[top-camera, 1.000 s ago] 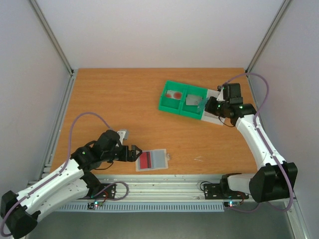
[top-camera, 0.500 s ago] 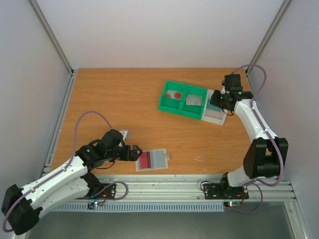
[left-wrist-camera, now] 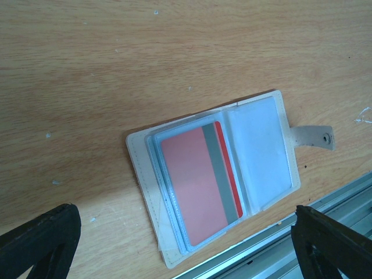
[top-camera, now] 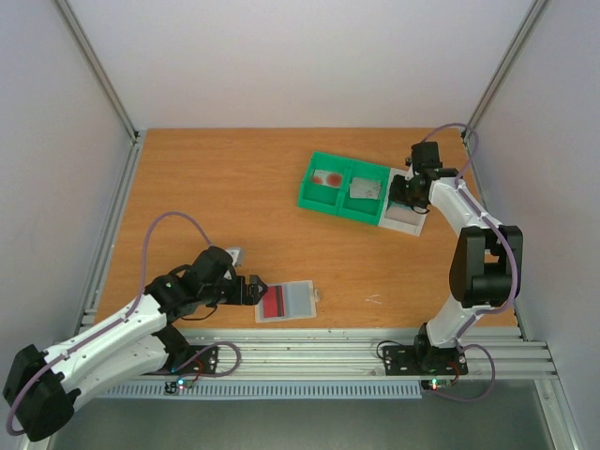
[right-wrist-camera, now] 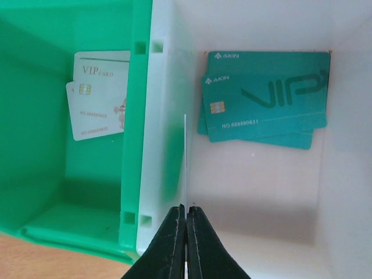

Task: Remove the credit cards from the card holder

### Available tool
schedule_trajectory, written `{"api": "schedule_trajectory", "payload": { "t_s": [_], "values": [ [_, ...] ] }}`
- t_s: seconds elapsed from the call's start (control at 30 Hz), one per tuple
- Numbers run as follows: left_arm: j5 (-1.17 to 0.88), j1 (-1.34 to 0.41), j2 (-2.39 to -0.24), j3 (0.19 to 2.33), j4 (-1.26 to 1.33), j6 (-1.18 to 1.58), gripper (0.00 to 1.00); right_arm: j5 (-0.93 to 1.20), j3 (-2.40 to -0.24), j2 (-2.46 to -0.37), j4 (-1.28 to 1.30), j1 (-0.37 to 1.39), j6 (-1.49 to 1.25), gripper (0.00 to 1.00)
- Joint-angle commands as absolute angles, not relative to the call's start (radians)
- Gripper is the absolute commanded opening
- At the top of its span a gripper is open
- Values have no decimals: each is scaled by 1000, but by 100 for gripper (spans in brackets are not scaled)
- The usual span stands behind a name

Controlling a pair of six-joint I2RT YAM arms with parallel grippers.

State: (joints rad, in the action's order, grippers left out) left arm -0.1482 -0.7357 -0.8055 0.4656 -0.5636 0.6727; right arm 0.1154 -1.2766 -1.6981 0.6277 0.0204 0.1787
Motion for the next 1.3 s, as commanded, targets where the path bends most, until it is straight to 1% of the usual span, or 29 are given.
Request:
{"api": "schedule_trajectory", "payload": {
  "t_s": [0.0,0.47,0.53,1.0,1.13,1.27],
  "values": [
    [-140,-736,-808,472,-517,670,99,91,-1286,-1714,552,15,228,1],
    [-144,-738,-852,486,-499,667,99,55,-1320,-1807,516,14,242,1],
    [-147,-737,-858,489,-499,667,99,46,-1326,-1821,516,-16,242,1],
    [-152,-737,-867,487,-495,667,99,20,-1366,-1867,519,-31,242,1],
    [-150,-737,-865,487,-497,669,99,19,-1377,-1890,525,-32,220,3],
    [-152,-737,-865,496,-502,668,99,3,-1382,-1901,529,-32,206,8]
  ]
}}
